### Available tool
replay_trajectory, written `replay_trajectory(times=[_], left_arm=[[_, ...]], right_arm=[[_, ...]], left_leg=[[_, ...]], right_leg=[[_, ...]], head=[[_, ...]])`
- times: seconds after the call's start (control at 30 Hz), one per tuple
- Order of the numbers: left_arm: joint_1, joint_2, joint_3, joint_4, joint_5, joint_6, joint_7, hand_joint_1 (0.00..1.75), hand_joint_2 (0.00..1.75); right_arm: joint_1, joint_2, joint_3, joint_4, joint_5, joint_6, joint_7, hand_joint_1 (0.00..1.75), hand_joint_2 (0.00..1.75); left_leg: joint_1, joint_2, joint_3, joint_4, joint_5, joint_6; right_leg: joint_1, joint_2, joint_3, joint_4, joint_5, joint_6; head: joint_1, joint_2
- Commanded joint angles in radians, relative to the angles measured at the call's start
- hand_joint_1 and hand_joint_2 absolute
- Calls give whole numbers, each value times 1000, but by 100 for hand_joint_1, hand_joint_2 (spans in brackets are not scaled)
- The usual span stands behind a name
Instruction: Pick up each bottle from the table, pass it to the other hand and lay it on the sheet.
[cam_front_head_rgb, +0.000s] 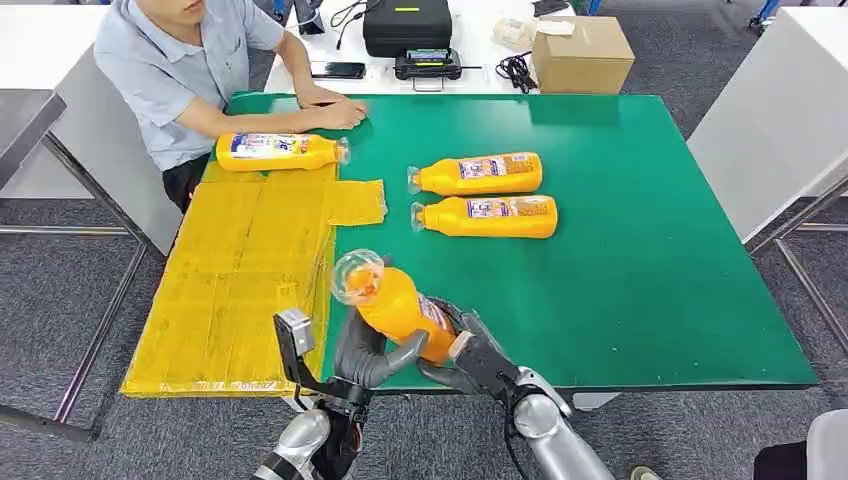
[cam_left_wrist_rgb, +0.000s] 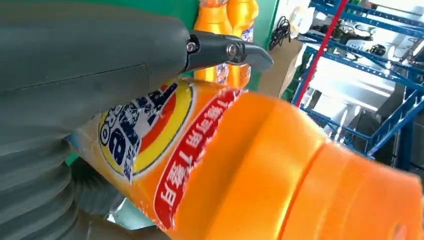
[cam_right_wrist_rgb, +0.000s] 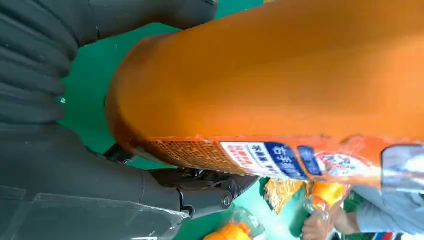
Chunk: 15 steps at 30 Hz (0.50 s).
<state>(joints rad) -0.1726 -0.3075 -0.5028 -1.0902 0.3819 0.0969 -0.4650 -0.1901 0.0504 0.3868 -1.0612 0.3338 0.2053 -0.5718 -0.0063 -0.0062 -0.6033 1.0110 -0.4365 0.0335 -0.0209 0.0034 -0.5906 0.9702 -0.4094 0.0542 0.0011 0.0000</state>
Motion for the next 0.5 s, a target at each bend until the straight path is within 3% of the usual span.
replay_trajectory(times=[0.03, 0.07, 0.1, 0.13, 0.17, 0.2, 0.23, 0.27, 0.3, 0.5], left_arm=[[-68, -6, -7, 69, -21, 20, -70, 17, 175], [-64, -5, -4, 51, -44, 40, -88, 152, 175], [-61, -1, -3, 35, -54, 40, -97, 175, 175], [-58, -1, 0, 28, -58, 39, -98, 175, 175], [-55, 5, -5, 14, -79, 43, -113, 175, 175], [-54, 4, -4, 13, -80, 43, -113, 175, 175], [-54, 4, -4, 13, -80, 43, -113, 175, 175], [-52, 5, -5, 8, -84, 40, -115, 175, 175], [-49, 5, -7, 5, -91, 37, -118, 175, 175], [-52, 5, -15, 0, -142, 60, -136, 175, 175]], right_arm=[[-64, -7, 75, 116, -12, 35, -14, 175, 175], [-62, -7, 78, 120, -15, 33, -15, 175, 175], [-61, -7, 79, 124, -20, 35, -14, 175, 175], [-63, -6, 76, 129, -28, 40, -13, 155, 175], [-63, -7, 73, 135, -38, 46, -13, 117, 175], [-63, -8, 73, 136, -39, 47, -13, 117, 175], [-63, -8, 73, 136, -39, 47, -13, 80, 175], [-66, -7, 70, 142, -49, 57, -11, 7, 175], [-69, -5, 66, 149, -55, 58, -5, 0, 175], [-79, 6, 65, 168, -68, 61, -2, 0, 175]], left_leg=[[1, 1, 5, 0, -1, -2], [1, 1, 3, 0, -1, -2], [1, 1, 2, 0, -1, -1], [1, 0, 4, 0, -1, -2], [2, 0, 3, 0, -1, -2], [2, 1, 5, 0, -2, -2], [1, 0, 3, 0, -1, -2], [1, 0, 2, 0, -1, -1], [1, 1, 3, 0, -1, -2], [1, 1, 2, 0, -1, -1]], right_leg=[[2, 0, 5, -1, -1, -3], [1, 0, 3, -1, -1, -2], [1, 0, 2, 0, 0, -2], [2, 0, 4, 0, -1, -3], [2, -1, 3, -1, -1, -2], [2, -1, 5, -1, -1, -3], [2, -1, 3, 0, -1, -2], [1, 0, 2, -1, 0, -2], [2, 0, 3, -1, -1, -2], [1, 0, 2, 0, -1, -2]], head=[[0, 0], [0, 0], [0, 0], [0, 0], [0, 0], [0, 0], [0, 0], [0, 0], [0, 0], [0, 0]])
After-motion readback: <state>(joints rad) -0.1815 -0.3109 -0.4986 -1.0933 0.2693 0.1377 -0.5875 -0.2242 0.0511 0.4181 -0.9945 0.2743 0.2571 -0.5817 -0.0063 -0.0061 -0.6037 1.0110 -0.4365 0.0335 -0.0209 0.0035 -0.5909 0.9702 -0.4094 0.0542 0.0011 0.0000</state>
